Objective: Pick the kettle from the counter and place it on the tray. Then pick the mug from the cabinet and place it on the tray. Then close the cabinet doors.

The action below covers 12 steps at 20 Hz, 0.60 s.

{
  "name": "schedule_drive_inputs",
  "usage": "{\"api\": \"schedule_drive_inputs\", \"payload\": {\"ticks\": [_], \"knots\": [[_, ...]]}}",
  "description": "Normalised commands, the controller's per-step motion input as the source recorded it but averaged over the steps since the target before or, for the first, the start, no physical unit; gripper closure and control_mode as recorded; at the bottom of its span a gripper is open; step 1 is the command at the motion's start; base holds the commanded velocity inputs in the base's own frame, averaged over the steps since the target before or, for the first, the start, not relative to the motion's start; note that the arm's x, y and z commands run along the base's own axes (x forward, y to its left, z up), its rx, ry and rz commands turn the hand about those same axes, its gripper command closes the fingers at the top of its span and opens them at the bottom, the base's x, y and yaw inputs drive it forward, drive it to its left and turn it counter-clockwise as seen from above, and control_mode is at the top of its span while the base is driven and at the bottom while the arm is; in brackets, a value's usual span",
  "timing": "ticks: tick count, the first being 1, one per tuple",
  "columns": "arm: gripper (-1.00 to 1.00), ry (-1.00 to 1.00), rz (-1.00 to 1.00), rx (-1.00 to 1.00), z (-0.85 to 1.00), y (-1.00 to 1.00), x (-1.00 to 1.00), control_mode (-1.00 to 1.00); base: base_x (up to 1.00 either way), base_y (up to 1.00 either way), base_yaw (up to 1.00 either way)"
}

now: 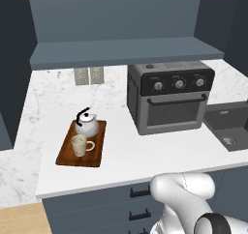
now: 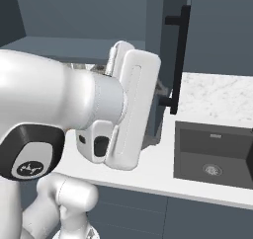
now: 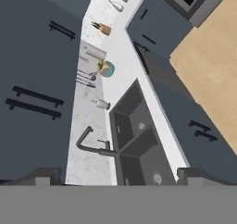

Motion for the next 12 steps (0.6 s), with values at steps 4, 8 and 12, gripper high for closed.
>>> {"api": "schedule_drive_inputs", "payload": {"ticks": [4, 8, 12], "knots": [[-1.0, 0.01, -0.02, 0.0, -0.13, -0.5, 0.36, -1.0, 0.0, 0.0, 0.0], [-1.0, 0.11, 0.0, -0.01, -0.16, -0.37, 0.53, -1.0, 0.0, 0.0, 0.0], [-1.0, 0.13, 0.0, -0.09, -0.23, -0.2, 0.53, -1.0, 0.0, 0.0, 0.0]]}}
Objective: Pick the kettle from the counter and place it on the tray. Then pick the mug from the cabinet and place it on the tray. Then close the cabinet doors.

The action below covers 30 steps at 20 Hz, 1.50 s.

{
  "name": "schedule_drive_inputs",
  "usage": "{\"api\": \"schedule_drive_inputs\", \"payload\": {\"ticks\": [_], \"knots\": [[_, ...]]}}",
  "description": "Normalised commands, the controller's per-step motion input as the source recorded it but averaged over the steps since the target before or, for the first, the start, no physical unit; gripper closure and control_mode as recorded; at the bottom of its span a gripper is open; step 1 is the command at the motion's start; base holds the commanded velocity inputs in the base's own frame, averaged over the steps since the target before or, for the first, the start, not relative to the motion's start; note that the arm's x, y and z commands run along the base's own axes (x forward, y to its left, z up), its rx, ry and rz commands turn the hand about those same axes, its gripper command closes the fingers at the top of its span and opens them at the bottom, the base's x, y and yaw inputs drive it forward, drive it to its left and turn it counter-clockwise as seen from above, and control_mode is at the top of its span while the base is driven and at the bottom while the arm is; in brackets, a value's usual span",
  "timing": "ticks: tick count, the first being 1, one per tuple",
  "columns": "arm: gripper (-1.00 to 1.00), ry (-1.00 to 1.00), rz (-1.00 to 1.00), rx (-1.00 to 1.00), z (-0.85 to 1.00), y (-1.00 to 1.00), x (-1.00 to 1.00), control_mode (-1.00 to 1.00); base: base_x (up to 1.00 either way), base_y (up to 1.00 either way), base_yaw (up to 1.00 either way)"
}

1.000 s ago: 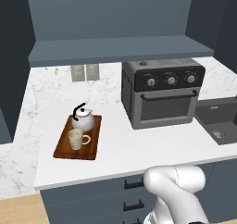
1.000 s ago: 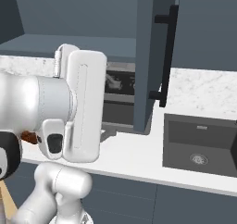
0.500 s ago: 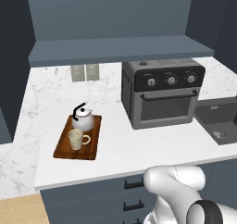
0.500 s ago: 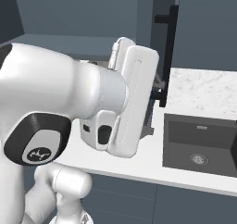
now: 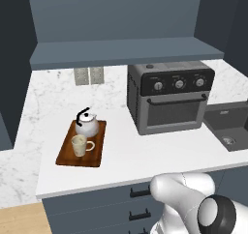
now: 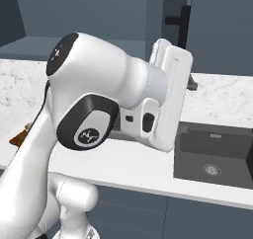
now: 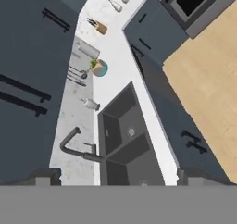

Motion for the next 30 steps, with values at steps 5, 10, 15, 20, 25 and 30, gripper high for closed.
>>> {"api": "schedule_drive_inputs", "payload": {"ticks": [5, 10, 15, 20, 25, 30], "knots": [[-1.0, 0.08, 0.0, -0.14, -0.27, -0.03, 0.57, -1.0, 0.0, 0.0, 0.0], [-1.0, 0.06, 0.01, -0.2, -0.26, 0.05, 0.53, -1.0, 0.0, 0.0, 0.0], [-1.0, 0.09, 0.04, -0.16, -0.21, 0.23, 0.57, -1.0, 0.0, 0.0, 0.0], [-1.0, 0.11, 0.06, -0.14, -0.19, 0.4, 0.66, -1.0, 0.0, 0.0, 0.0], [-1.0, 0.13, 0.09, -0.09, -0.13, 0.44, 0.73, -1.0, 0.0, 0.0, 0.0], [-1.0, 0.14, 0.08, -0.05, -0.07, 0.38, 0.76, -1.0, 0.0, 0.0, 0.0]]}}
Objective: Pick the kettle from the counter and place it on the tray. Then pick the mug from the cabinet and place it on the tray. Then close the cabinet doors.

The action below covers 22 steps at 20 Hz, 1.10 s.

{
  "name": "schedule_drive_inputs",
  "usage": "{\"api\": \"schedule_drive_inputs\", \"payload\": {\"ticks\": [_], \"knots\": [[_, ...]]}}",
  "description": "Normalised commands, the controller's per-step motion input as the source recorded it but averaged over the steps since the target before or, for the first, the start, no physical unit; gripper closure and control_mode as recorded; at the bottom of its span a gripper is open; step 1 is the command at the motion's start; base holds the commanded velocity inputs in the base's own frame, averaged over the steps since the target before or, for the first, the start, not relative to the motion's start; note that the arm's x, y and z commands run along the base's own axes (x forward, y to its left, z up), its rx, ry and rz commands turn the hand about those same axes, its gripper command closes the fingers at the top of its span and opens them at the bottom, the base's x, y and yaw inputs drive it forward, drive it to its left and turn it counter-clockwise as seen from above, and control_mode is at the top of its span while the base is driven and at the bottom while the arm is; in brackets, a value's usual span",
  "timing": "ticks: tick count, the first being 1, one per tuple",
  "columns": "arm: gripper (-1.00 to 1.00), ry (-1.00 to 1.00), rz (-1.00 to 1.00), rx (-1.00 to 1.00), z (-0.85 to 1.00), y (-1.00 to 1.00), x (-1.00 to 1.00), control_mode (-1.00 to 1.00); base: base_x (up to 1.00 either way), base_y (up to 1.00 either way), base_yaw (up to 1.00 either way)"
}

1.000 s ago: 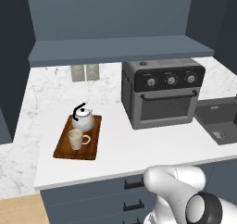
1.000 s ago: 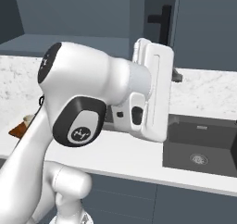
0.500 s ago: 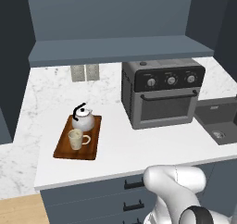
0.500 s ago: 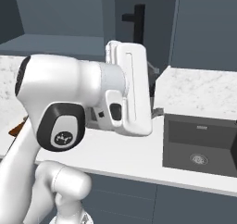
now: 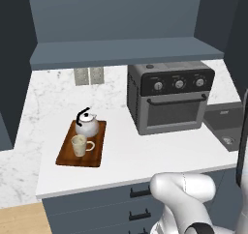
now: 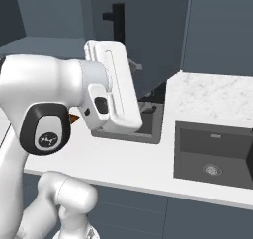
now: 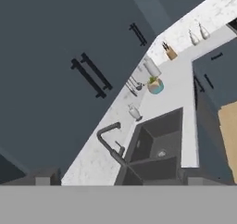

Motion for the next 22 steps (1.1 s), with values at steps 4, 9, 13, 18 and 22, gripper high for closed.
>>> {"api": "schedule_drive_inputs", "payload": {"ticks": [4, 9, 13, 18, 22], "knots": [[-1.0, 0.12, 0.09, -0.08, -0.19, 0.44, 0.72, -1.0, 0.0, 0.0, 0.0], [-1.0, 0.09, 0.11, -0.08, -0.23, 0.44, 0.72, -1.0, 0.0, 0.0, 0.0], [-1.0, 0.13, 0.11, -0.09, -0.39, 0.45, 0.66, -1.0, 0.0, 0.0, 0.0], [-1.0, 0.14, 0.12, -0.06, -0.45, 0.33, 0.76, -1.0, 0.0, 0.0, 0.0], [-1.0, 0.14, 0.14, -0.01, -0.45, 0.2, 0.78, -1.0, 0.0, 0.0, 0.0]]}}
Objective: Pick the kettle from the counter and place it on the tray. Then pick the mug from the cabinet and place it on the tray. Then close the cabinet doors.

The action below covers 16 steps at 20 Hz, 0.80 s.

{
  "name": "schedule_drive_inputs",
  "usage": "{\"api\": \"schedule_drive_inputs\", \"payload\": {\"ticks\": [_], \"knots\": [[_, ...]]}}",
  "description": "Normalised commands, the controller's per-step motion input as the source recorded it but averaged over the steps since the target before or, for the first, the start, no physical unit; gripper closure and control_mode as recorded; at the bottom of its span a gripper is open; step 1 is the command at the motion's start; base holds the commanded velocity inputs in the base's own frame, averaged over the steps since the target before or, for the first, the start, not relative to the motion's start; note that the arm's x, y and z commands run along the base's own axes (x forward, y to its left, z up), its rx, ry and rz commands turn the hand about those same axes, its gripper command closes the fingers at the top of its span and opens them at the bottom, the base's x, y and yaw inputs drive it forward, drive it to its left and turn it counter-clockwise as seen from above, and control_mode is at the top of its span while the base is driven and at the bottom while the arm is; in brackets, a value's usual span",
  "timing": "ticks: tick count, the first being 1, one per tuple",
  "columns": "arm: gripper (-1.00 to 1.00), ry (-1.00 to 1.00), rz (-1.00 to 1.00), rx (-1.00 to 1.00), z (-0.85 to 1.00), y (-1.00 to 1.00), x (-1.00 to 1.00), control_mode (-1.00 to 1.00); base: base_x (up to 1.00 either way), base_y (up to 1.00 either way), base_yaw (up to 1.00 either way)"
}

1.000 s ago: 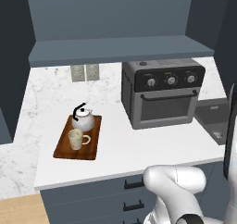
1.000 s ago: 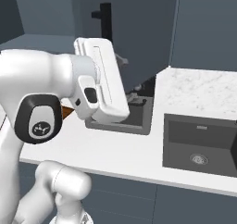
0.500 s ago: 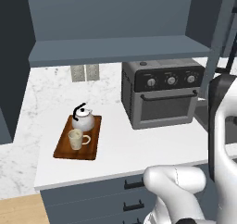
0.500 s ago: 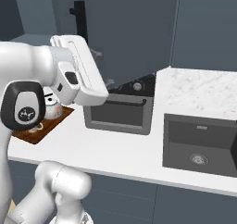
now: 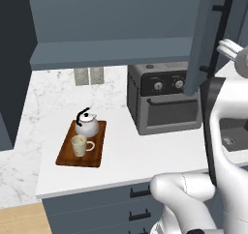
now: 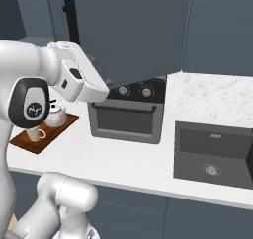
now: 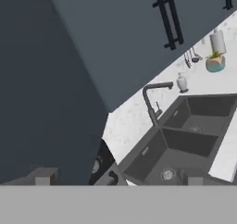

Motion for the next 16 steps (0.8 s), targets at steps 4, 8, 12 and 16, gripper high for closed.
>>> {"api": "schedule_drive_inputs", "payload": {"ticks": [4, 8, 12, 16], "knots": [[-1.0, 0.1, 0.15, -0.01, -0.38, 0.25, 0.72, -1.0, 0.0, 0.0, 0.0], [-1.0, 0.08, 0.17, -0.04, -0.36, 0.29, 0.58, -1.0, 0.0, 0.0, 0.0], [-1.0, 0.13, 0.18, -0.07, -0.41, 0.35, 0.66, -1.0, 0.0, 0.0, 0.0], [-1.0, 0.13, 0.16, -0.05, -0.43, 0.3, 0.79, -1.0, 0.0, 0.0, 0.0]]}}
